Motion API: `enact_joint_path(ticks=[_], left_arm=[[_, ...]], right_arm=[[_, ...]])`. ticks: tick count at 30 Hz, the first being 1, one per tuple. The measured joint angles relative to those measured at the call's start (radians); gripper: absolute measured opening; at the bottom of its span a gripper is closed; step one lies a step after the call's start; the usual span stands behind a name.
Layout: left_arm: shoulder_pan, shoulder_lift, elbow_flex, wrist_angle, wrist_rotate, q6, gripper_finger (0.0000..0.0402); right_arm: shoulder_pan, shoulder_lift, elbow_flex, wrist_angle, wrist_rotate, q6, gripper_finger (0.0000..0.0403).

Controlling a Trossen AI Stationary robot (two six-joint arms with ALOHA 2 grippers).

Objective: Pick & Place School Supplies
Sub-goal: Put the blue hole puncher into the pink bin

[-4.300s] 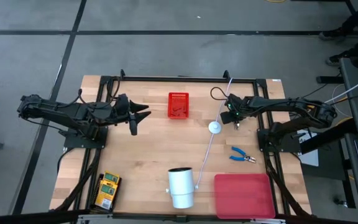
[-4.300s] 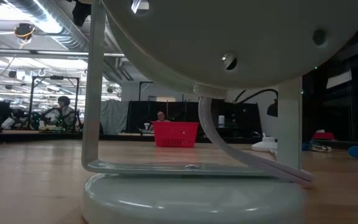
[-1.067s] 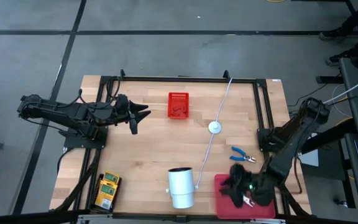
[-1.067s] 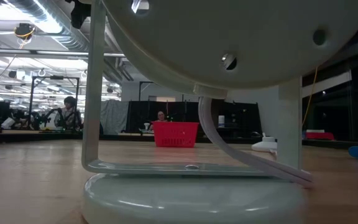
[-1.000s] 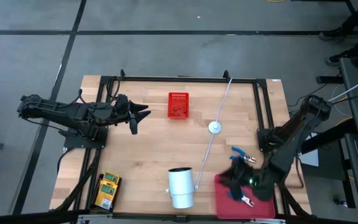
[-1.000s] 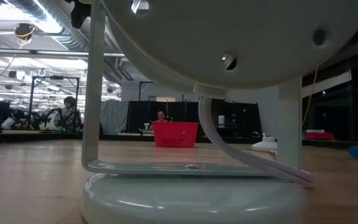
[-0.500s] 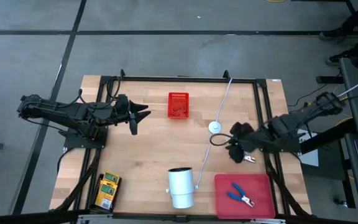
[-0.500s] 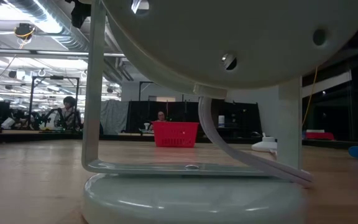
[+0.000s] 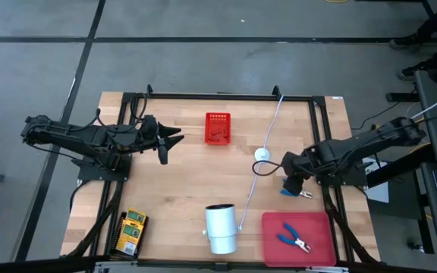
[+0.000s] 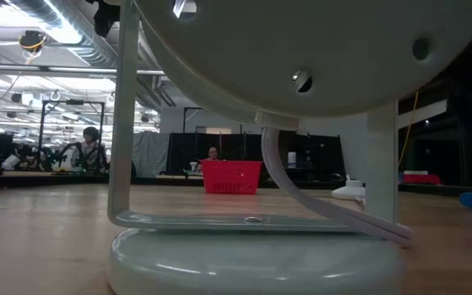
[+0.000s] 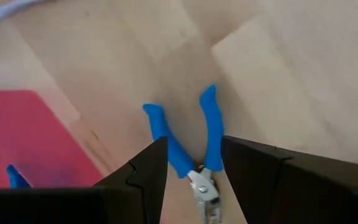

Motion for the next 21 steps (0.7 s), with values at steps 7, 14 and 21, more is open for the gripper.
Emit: enact_joint_path(ticks=[7, 14, 21], left_arm=[[0.0, 0.0, 0.0, 0.0, 0.001, -0.008, 0.0143], [0.0, 0.0, 0.0, 0.005, 0.003, -0.042, 0.0143], [0.0, 0.0, 0.0, 0.021, -0.007, -0.05, 0.0143]], right_arm=[[-0.003, -0.001, -0.119, 0.088, -0.009, -0.006, 0.0153], [-0.003, -0.001, -0.249, 0.188, -0.038, 0.021, 0.0153], [-0.003, -0.001, -0.293, 0.254, -0.035, 0.023, 0.0153]])
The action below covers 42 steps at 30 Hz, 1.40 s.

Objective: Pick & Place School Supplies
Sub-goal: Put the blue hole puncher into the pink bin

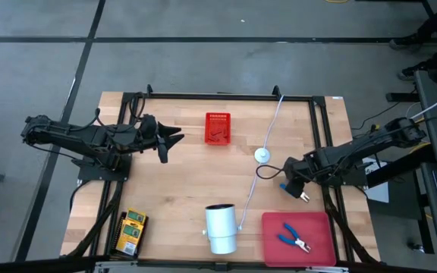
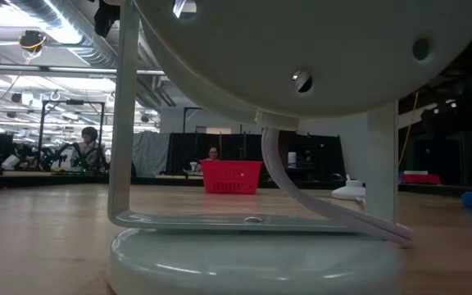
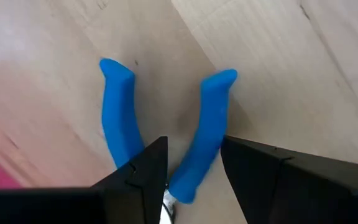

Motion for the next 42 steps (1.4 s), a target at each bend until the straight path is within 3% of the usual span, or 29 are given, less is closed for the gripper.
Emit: enact_joint_path(ticks=[9, 17, 23, 32, 35, 38, 42], left_arm=[[0.0, 0.0, 0.0, 0.001, -0.005, -0.014, 0.0143], [0.0, 0.0, 0.0, 0.001, -0.013, -0.013, 0.0143], [0.0, 0.0, 0.0, 0.0, -0.013, -0.009, 0.0143], [0.0, 0.0, 0.0, -0.001, -0.014, 0.008, 0.0143], [0.0, 0.0, 0.0, -0.001, -0.013, 0.014, 0.0143], [0.0, 0.0, 0.0, -0.005, -0.012, 0.017, 0.0143], [0.0, 0.0, 0.0, -0.007, -0.012, 0.032, 0.0143]], right_arm=[[0.0, -0.002, -0.025, 0.041, 0.008, 0.003, 0.0145], [0.0, -0.002, -0.027, 0.027, 0.034, 0.027, 0.0048], [0.003, 0.002, -0.014, 0.04, 0.047, 0.045, 0.0046], [0.003, 0.0, 0.301, 0.086, 0.2, -0.084, 0.0046], [0.031, 0.002, 0.403, 0.079, 0.128, -0.138, 0.0046], [0.085, 0.002, 0.469, 0.073, -0.052, -0.148, 0.0046], [0.204, 0.008, 0.531, 0.072, -0.139, -0.024, 0.0046]])
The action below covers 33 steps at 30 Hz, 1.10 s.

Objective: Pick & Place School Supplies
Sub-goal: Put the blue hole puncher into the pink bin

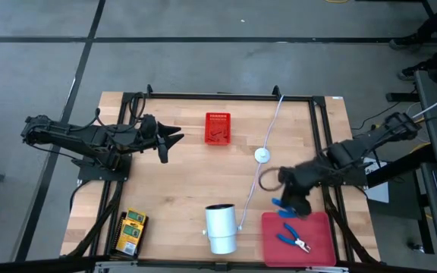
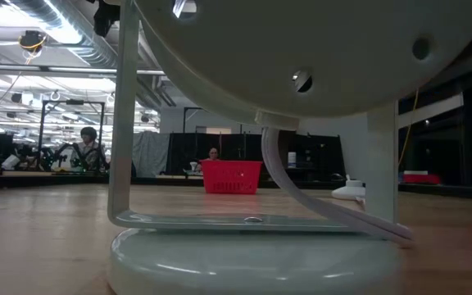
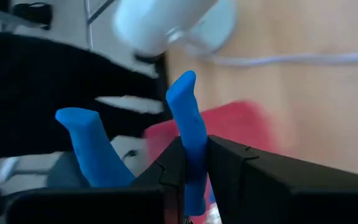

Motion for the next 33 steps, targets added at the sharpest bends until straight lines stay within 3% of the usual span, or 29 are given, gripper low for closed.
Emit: enact_joint_path(ticks=[5, 12, 17, 27, 31, 33], left_arm=[[0.0, 0.0, 0.0, -0.007, 0.0, 0.009, 0.0143], [0.0, 0.0, 0.0, -0.046, 0.004, -0.004, 0.0143], [0.0, 0.0, 0.0, -0.062, 0.003, 0.0, 0.0143], [0.0, 0.0, 0.0, -0.083, 0.0, 0.002, 0.0143], [0.0, 0.0, 0.0, -0.083, 0.008, 0.0, 0.0143], [0.0, 0.0, 0.0, -0.083, 0.008, -0.002, 0.0143]], right_arm=[[0.142, 0.067, 0.025, -0.042, 0.111, 0.204, 0.0046], [0.332, 0.22, 0.027, -0.04, 0.276, 0.619, 0.0046], [0.451, 0.331, 0.027, -0.034, 0.319, 0.857, 0.0046], [0.528, 0.5, 0.027, -0.012, 0.32, 0.915, 0.0046], [0.531, 0.508, 0.027, -0.009, 0.382, 0.916, 0.0047], [0.533, 0.507, 0.027, -0.008, 0.412, 0.923, 0.0069]])
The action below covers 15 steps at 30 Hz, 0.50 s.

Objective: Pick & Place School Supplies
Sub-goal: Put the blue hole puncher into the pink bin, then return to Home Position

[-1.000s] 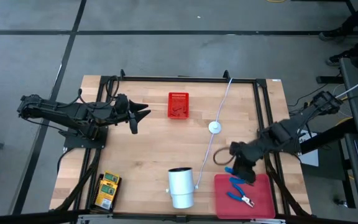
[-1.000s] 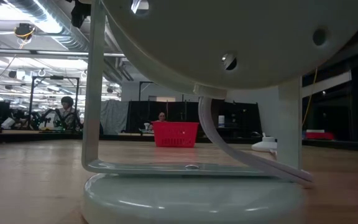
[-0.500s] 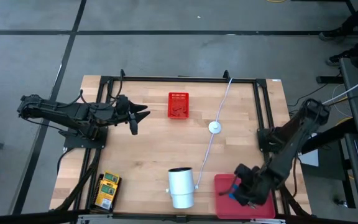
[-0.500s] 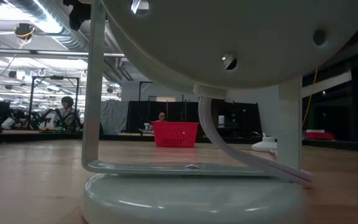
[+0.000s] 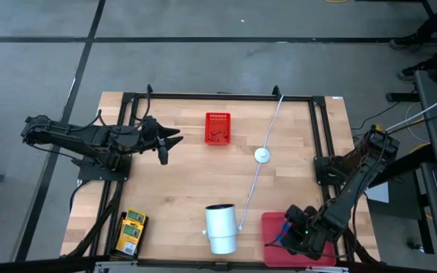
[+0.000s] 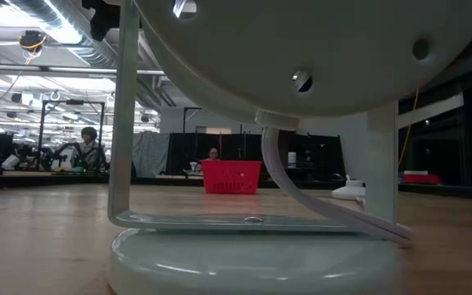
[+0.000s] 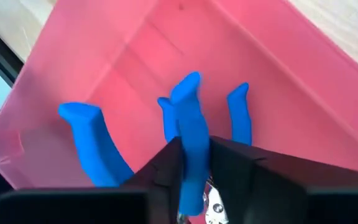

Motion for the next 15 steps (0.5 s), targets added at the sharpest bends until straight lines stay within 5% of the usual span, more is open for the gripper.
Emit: enact_joint_path(ticks=[8, 13, 15], left_arm=[[0.0, -0.003, 0.0, 0.001, 0.064, 0.05, 0.0143], [0.004, -0.063, 0.0, -0.036, 0.227, 0.079, 0.0143], [0.021, -0.102, 0.006, -0.128, 0.368, 0.032, 0.0143]], right_arm=[[0.02, -0.011, 0.0, 0.007, 0.055, 0.024, 0.0217], [0.048, -0.1, 0.0, 0.034, 0.269, 0.105, 0.0247], [0.052, -0.163, 0.0, 0.038, 0.35, 0.115, 0.0246]])
